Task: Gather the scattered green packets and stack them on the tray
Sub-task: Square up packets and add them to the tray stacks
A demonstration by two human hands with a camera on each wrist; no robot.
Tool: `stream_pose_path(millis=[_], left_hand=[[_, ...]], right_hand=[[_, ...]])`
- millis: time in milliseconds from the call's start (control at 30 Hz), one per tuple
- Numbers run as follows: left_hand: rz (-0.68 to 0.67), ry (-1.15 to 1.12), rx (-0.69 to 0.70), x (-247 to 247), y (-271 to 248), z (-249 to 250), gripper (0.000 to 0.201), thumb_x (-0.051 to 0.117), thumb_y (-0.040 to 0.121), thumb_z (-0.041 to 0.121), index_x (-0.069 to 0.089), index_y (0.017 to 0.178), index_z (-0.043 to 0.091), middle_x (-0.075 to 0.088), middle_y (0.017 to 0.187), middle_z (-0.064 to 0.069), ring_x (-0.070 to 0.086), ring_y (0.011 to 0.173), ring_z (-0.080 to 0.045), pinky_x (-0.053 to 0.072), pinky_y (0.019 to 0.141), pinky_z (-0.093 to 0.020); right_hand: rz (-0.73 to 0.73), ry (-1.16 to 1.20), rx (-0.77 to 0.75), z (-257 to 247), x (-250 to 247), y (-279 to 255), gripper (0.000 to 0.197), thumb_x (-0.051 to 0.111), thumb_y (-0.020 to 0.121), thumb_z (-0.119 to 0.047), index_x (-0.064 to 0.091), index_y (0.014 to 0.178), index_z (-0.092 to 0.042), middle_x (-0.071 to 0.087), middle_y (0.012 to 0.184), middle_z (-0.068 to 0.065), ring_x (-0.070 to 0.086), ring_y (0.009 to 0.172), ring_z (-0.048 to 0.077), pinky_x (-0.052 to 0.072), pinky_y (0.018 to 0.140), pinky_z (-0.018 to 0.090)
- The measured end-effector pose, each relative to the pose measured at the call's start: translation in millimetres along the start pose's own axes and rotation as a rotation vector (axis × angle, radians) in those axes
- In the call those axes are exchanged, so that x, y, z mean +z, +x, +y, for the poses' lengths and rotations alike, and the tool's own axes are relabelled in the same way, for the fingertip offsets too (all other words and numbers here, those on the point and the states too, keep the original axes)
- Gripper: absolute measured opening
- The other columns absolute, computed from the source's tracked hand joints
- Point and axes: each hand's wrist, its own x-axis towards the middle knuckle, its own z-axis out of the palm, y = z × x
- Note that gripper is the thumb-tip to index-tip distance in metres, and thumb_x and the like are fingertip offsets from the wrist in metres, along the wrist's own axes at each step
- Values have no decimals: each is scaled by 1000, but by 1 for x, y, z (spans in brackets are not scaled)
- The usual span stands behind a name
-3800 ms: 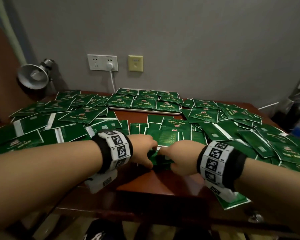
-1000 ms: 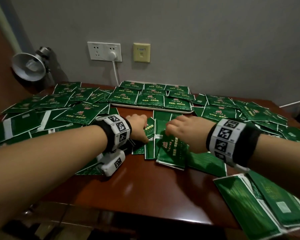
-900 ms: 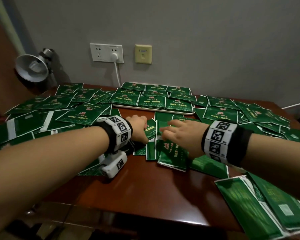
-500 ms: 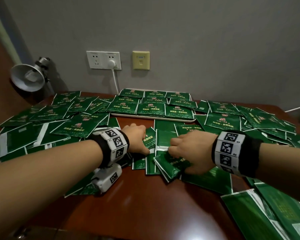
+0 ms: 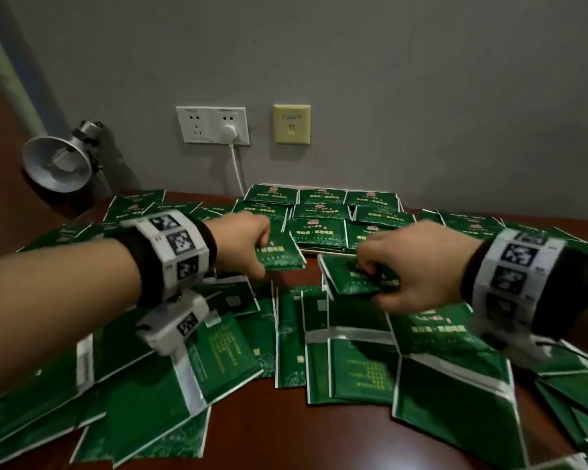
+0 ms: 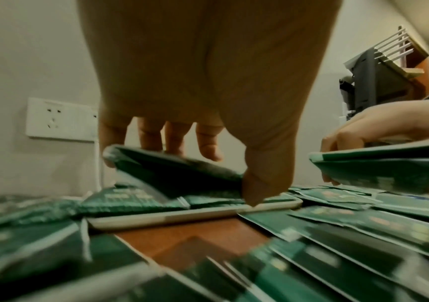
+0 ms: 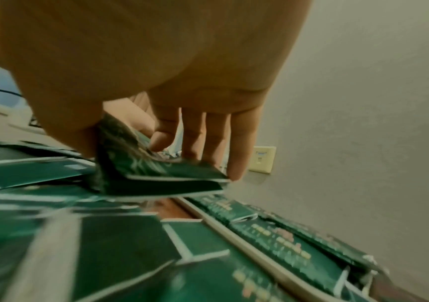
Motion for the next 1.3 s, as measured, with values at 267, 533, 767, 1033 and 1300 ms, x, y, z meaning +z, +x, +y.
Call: stream_pose_path(millis=[267, 533, 767, 1033, 1300], left_hand=[[122, 90, 23, -38, 87, -47, 33, 74, 77, 20, 45, 94, 21, 49, 98, 0, 42, 95, -20, 33, 68, -30], [90, 90, 8, -30, 159, -71, 41, 76, 77, 20, 49, 108, 19, 54, 114, -7, 46, 100, -23, 42, 75, -30], [78, 191, -26, -23, 151, -76, 68, 75, 81, 32, 41, 139, 26, 41, 137, -10, 35, 127, -31, 38, 102, -42], [-17, 214, 178, -19, 65, 1, 43, 68, 86, 33, 55, 125, 23, 54, 128, -3, 50, 117, -23, 45, 98, -35], [-190, 213, 384, 26, -38, 94, 41, 65, 88, 36, 55, 126, 21, 57, 124, 3, 55, 109, -17, 49, 93, -33]], right_hand=[[17, 105, 200, 70, -2, 115, 35, 67, 77, -55, 49, 95, -31, 55, 77, -8, 52, 65, 15, 47, 60, 31], [-14, 123, 236, 96, 20, 203, 40, 71, 77, -53, 52, 99, -25, 53, 79, -5, 50, 67, 16, 40, 57, 29], [-40, 47, 215, 80, 20, 195, 42, 64, 85, -48, 50, 119, -25, 54, 88, -5, 54, 80, 22, 42, 65, 30], [-181, 10, 57, 10, 11, 75, 39, 62, 85, -49, 51, 117, -30, 62, 106, -6, 55, 86, 19, 49, 73, 30], [-406, -12, 177, -40, 21, -54, 68, 65, 74, -68, 51, 120, -20, 63, 110, 0, 61, 97, 24, 46, 70, 28]])
